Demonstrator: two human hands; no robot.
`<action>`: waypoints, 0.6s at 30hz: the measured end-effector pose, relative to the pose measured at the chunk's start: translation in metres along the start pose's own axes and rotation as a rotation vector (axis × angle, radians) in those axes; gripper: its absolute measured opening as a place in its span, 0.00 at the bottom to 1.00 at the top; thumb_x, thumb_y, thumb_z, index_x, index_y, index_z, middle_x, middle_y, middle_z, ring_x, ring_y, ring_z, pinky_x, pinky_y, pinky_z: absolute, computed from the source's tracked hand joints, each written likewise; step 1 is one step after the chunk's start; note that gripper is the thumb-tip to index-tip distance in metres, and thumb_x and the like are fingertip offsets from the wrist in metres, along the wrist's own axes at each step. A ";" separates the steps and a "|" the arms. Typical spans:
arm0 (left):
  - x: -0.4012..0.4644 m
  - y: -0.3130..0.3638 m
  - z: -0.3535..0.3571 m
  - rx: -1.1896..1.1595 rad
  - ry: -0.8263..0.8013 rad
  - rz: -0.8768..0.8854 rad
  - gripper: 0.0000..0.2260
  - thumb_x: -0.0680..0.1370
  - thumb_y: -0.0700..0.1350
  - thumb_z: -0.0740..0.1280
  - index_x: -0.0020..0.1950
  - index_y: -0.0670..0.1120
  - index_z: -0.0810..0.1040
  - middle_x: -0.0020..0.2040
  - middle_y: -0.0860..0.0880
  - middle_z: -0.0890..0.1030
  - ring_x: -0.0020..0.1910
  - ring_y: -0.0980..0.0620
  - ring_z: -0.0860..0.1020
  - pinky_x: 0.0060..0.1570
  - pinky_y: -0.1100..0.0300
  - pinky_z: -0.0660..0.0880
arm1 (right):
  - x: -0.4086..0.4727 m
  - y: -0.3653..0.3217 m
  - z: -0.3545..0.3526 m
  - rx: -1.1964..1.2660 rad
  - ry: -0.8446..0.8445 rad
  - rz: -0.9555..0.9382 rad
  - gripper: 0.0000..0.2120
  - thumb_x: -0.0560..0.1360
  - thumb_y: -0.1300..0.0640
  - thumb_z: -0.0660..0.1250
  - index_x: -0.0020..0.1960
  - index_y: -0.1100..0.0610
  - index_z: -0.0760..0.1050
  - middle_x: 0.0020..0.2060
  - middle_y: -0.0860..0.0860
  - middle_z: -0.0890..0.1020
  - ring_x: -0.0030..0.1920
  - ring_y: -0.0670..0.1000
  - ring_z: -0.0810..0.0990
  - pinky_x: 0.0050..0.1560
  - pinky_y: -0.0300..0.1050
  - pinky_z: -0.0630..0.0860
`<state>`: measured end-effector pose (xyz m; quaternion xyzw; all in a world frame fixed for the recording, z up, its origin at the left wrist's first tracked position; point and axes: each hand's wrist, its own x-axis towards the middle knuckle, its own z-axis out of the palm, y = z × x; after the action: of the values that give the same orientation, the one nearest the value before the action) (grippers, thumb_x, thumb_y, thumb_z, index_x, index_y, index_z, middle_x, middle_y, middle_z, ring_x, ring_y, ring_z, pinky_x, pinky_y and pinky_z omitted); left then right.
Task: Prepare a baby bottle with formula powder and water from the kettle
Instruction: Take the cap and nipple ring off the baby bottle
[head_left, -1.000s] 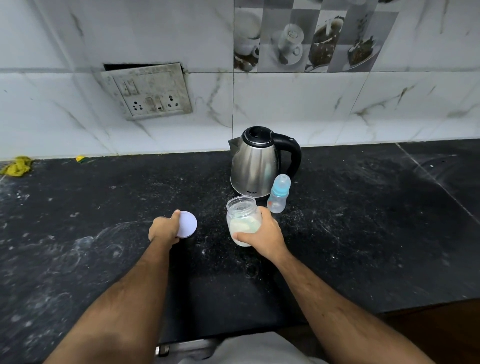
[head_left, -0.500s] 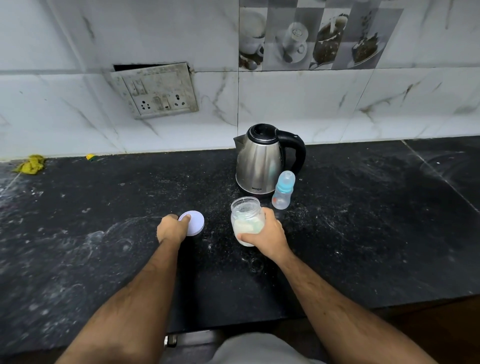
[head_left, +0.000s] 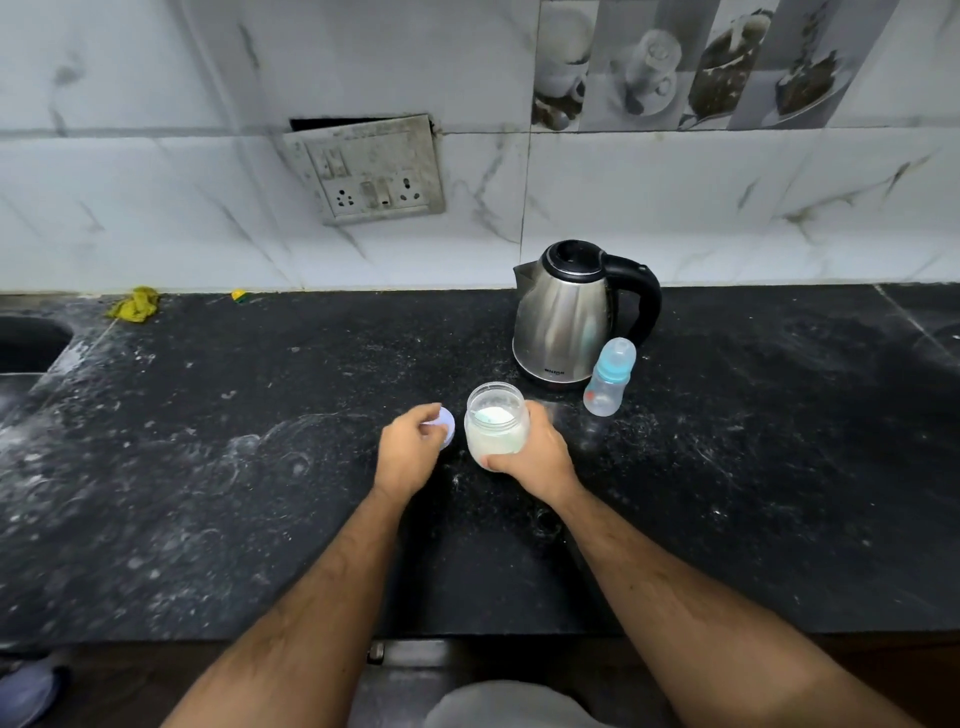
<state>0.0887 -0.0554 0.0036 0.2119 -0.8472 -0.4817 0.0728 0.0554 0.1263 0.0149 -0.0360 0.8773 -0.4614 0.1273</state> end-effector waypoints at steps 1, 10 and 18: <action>-0.001 0.000 0.001 -0.038 -0.064 -0.009 0.16 0.76 0.42 0.70 0.64 0.45 0.80 0.58 0.48 0.83 0.53 0.53 0.81 0.62 0.58 0.74 | 0.002 -0.003 0.003 0.001 -0.002 -0.005 0.37 0.59 0.50 0.81 0.63 0.50 0.68 0.55 0.45 0.79 0.56 0.51 0.79 0.55 0.48 0.76; -0.003 0.000 0.003 -0.140 -0.134 0.019 0.13 0.75 0.39 0.69 0.58 0.51 0.82 0.54 0.55 0.84 0.53 0.57 0.82 0.61 0.50 0.77 | 0.012 -0.007 0.026 0.031 -0.005 -0.022 0.41 0.59 0.54 0.82 0.67 0.51 0.66 0.59 0.47 0.79 0.59 0.51 0.79 0.56 0.47 0.76; -0.010 -0.007 0.001 -0.150 -0.106 -0.032 0.16 0.76 0.43 0.70 0.63 0.51 0.79 0.58 0.57 0.82 0.53 0.59 0.81 0.63 0.51 0.76 | 0.015 -0.004 0.028 -0.028 -0.062 -0.023 0.50 0.62 0.55 0.81 0.77 0.55 0.57 0.68 0.51 0.74 0.68 0.53 0.73 0.65 0.50 0.72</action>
<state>0.0994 -0.0533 -0.0025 0.1936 -0.8080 -0.5554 0.0355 0.0475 0.0988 0.0004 -0.0624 0.8786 -0.4494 0.1487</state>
